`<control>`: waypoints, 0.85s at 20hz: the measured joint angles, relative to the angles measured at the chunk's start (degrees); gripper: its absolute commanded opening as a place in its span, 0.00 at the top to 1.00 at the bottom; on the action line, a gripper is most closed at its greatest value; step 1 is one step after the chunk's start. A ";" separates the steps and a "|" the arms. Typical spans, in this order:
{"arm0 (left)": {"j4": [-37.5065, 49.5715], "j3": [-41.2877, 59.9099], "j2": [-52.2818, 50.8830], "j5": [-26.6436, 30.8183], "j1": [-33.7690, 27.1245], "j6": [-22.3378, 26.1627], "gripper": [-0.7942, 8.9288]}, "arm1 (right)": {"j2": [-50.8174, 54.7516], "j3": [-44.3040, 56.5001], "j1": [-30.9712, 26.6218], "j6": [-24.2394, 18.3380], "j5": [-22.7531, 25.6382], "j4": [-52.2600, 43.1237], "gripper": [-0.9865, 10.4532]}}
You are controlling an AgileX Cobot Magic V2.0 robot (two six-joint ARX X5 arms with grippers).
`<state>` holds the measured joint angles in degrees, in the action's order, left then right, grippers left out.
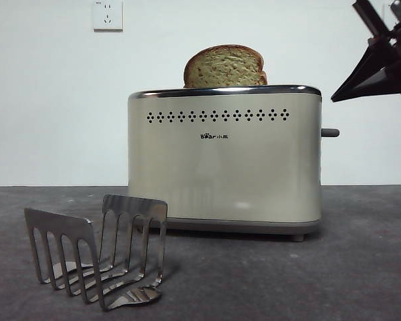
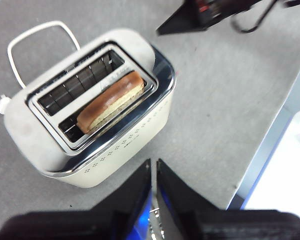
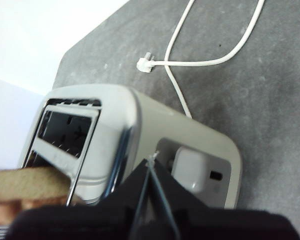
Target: Pick up a slice of bread from the rack,put the bread on the toaster,press the button
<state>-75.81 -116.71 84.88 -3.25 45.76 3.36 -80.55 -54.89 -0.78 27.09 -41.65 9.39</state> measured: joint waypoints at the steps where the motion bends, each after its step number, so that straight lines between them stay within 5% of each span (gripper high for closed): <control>1: 0.02 0.00 -0.55 0.00 0.00 -0.02 0.90 | -0.77 -0.48 0.00 0.04 0.00 0.00 0.92; 9: 0.07 0.94 -5.01 0.02 0.00 -1.68 0.90 | -6.43 -1.77 0.00 0.15 -0.22 0.76 0.92; 17: -0.02 15.52 -10.75 0.35 -0.72 -3.69 0.90 | -8.55 -1.99 0.00 -0.09 -0.57 1.60 0.92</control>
<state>-75.83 -101.19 74.13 -2.90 45.04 -0.34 -89.10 -56.88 -0.78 27.00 -42.22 10.98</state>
